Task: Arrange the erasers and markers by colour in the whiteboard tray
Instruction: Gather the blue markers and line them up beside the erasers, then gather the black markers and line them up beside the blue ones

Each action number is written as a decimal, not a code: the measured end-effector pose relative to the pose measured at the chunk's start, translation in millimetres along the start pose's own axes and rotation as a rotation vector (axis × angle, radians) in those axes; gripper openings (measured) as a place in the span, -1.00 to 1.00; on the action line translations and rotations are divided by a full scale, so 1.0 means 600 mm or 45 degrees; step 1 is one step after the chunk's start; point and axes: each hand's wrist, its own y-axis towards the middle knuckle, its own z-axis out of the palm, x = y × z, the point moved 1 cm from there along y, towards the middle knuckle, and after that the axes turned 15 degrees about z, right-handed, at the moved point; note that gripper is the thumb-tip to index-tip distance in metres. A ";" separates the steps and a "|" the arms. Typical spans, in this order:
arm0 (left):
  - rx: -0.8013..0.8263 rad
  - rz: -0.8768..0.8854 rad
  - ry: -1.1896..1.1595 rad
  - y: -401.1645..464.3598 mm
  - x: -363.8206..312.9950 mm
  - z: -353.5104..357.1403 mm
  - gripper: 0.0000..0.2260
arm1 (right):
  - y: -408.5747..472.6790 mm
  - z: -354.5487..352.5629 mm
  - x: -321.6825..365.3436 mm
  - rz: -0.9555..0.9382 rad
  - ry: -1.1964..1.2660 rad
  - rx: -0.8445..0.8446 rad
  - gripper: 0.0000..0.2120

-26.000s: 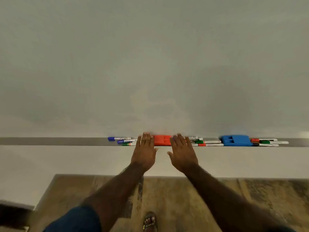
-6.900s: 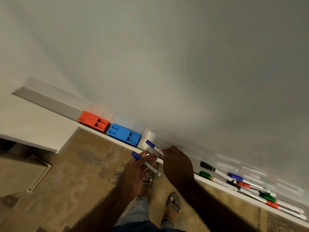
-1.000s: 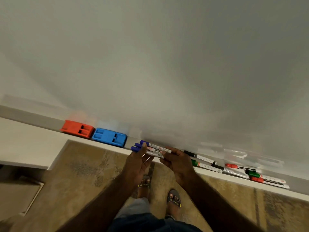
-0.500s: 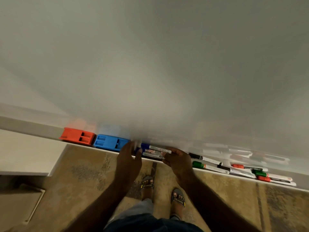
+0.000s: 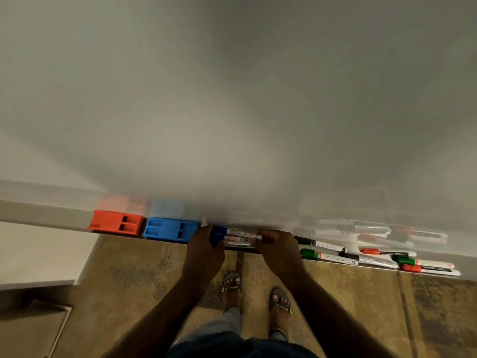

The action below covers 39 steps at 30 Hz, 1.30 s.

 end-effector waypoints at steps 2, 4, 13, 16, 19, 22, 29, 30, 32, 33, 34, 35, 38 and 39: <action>-0.003 -0.001 0.000 0.001 0.001 -0.002 -0.65 | -0.002 -0.003 0.001 -0.090 -0.136 -0.111 -0.91; 0.010 -0.002 -0.003 0.001 0.003 -0.003 -0.69 | -0.003 -0.002 -0.002 -0.108 -0.181 -0.159 -0.86; 0.040 -0.026 -0.038 0.007 0.007 -0.003 -0.71 | 0.005 0.013 -0.009 0.057 0.076 -0.032 -0.67; 0.029 -0.075 -0.020 0.008 0.007 -0.004 -0.70 | 0.010 0.013 -0.015 0.139 0.223 -0.030 -0.72; 0.023 -0.081 -0.043 0.009 0.005 -0.003 -0.69 | 0.011 0.014 -0.019 0.180 0.332 -0.009 -0.69; 0.020 -0.093 -0.057 0.008 0.005 -0.003 -0.66 | 0.012 0.016 -0.021 0.230 0.448 0.030 -0.72; 0.077 -0.156 -0.115 0.008 0.001 0.000 -0.66 | 0.010 0.013 -0.022 0.256 0.524 0.074 -0.79; 0.080 -0.152 -0.113 0.007 0.000 -0.001 -0.67 | 0.007 0.012 -0.023 0.243 0.512 0.067 -0.79; 0.071 -0.124 -0.109 0.004 -0.004 -0.005 -0.68 | 0.001 0.007 -0.024 0.202 0.461 0.012 -0.79; 0.061 -0.105 -0.111 0.002 -0.007 -0.009 -0.68 | -0.002 0.003 -0.026 0.171 0.419 -0.014 -0.79; 0.048 -0.091 -0.122 0.000 -0.010 -0.013 -0.68 | -0.005 0.000 -0.027 0.143 0.373 -0.029 -0.80; 0.039 -0.069 -0.139 -0.002 -0.015 -0.016 -0.67 | -0.008 -0.005 -0.029 0.120 0.333 -0.051 -0.80; 0.028 -0.018 -0.162 -0.010 -0.030 -0.021 -0.67 | -0.018 -0.029 -0.037 0.019 0.176 -0.144 -0.76; 0.036 -0.003 -0.164 -0.014 -0.036 -0.018 -0.66 | -0.022 -0.040 -0.041 -0.030 0.104 -0.188 -0.73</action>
